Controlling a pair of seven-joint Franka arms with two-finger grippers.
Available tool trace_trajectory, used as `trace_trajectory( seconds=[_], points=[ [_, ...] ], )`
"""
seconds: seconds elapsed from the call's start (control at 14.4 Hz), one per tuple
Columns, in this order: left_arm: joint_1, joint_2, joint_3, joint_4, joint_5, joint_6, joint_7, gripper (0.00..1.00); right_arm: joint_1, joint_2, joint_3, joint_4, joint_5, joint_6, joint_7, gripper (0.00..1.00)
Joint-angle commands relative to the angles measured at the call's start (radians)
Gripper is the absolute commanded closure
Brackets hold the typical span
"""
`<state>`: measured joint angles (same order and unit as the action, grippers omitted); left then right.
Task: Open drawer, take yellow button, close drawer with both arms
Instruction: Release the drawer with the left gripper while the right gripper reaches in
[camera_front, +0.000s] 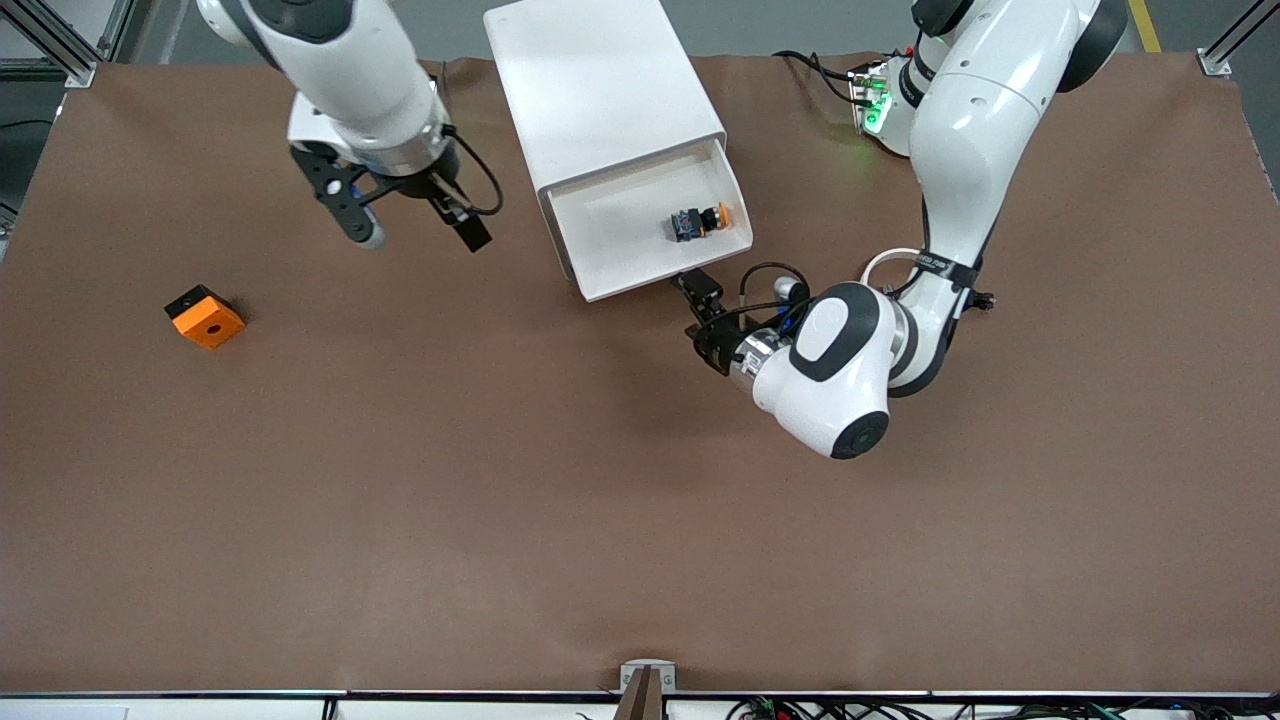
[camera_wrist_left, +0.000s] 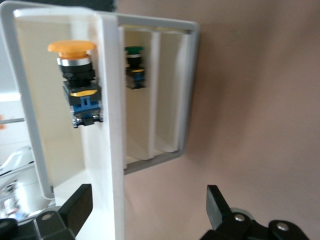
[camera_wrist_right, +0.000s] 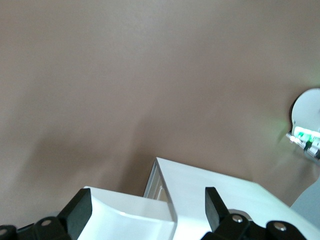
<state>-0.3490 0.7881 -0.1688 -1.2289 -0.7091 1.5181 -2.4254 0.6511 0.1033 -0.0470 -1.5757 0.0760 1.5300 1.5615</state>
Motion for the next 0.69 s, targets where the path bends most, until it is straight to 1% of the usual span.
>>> trace_trajectory(
  seconds=[0.0,0.14,0.28,0.35,0.49,0.63],
  points=[
    [-0.005,-0.030,0.056,0.048,0.054,0.004,0.169,0.00,0.067,0.061,-0.013,0.025,0.008,0.031,0.121,0.00],
    [-0.007,-0.072,0.125,0.046,0.056,0.004,0.363,0.00,0.111,0.097,-0.013,0.026,0.008,0.065,0.207,0.00],
    [-0.004,-0.078,0.179,0.046,0.068,0.002,0.448,0.00,0.137,0.153,-0.013,0.075,0.025,0.070,0.279,0.00],
    [-0.005,-0.095,0.193,0.045,0.124,0.002,0.483,0.00,0.149,0.179,-0.013,0.104,0.034,0.070,0.310,0.00],
    [-0.007,-0.113,0.184,0.043,0.283,0.001,0.560,0.00,0.182,0.240,-0.013,0.169,0.039,0.075,0.380,0.00],
    [-0.016,-0.133,0.183,0.040,0.388,0.001,0.656,0.00,0.208,0.291,-0.013,0.227,0.042,0.084,0.445,0.00]
  ],
)
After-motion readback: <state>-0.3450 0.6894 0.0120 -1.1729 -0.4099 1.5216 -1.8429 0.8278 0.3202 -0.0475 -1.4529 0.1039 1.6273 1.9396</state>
